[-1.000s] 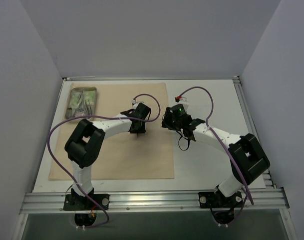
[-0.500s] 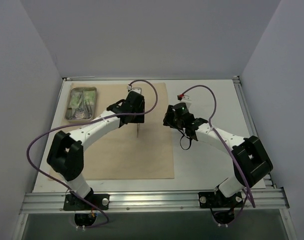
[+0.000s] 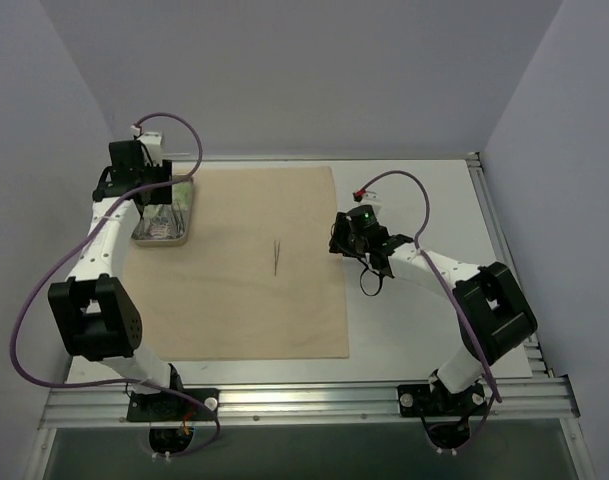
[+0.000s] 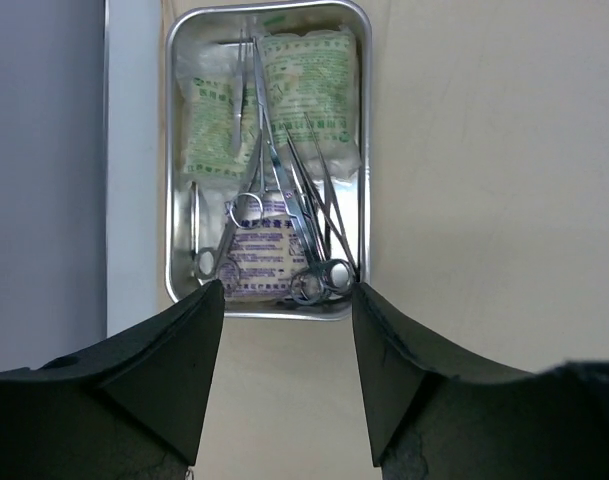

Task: Open and lay out the surgical kit
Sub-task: Pick up the medical item from the container.

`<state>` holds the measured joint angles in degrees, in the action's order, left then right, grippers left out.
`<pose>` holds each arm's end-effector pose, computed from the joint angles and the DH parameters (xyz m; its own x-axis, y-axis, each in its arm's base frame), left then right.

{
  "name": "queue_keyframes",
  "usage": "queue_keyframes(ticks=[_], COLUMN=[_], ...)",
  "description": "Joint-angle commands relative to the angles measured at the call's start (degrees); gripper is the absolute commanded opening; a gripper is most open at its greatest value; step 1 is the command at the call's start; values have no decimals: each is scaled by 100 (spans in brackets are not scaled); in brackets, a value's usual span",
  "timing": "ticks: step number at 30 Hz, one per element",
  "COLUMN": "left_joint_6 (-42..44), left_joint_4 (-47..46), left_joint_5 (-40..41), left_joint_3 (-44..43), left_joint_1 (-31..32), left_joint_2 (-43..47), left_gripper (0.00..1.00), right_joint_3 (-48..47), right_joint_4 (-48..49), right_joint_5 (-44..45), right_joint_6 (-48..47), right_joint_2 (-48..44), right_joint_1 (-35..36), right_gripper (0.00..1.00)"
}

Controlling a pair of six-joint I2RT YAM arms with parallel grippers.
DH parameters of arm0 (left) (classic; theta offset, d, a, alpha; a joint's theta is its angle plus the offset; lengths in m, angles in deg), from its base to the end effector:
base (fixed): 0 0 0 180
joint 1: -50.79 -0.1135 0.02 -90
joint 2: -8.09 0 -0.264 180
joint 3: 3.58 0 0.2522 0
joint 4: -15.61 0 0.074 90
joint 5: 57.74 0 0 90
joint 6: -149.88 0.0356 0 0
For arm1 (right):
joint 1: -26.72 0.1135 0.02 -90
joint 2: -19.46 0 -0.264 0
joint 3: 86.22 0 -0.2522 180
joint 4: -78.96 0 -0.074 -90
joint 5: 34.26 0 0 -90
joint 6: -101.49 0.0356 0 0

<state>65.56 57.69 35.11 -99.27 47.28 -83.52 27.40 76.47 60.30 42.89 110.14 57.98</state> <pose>0.3645 0.0241 0.3279 -0.6214 0.0609 -0.7811 -0.0389 0.9933 0.1085 0.3013 0.1796 0.2243 -0.5668 0.2635 -0.7806 -0.1890 0.8806 0.4345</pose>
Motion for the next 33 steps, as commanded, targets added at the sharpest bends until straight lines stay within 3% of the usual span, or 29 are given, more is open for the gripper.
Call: queue_keyframes(ticks=[1,4,8,17,25,33], left_joint_6=[751,751,777,874,795,707], left_joint_4=[244,455,613,894,895,1009], left_joint_5=[-311,-522,-286,75,558,444], left_joint_3=[-709,-1263,-2254,-3961,-4682,-4850], left_joint_1=[-228,-448,-537,-546,-546,-590], left_joint_2=[-628,-1313,-2419,-4187,-4892,-5173], left_gripper=[62,59,48,37,31,31], right_joint_3=[-292,-468,-600,-750,-829,-811], right_joint_4=[192,192,218,183,95,51], right_joint_5=[-227,-341,-394,-737,-807,-807], right_joint_6=[-204,-301,-380,-459,-529,-556], right_joint_2=[345,644,969,1348,1436,1409], right_joint_1=[-191,-261,-367,-613,-762,-833], right_gripper=[49,49,49,48,48,48])
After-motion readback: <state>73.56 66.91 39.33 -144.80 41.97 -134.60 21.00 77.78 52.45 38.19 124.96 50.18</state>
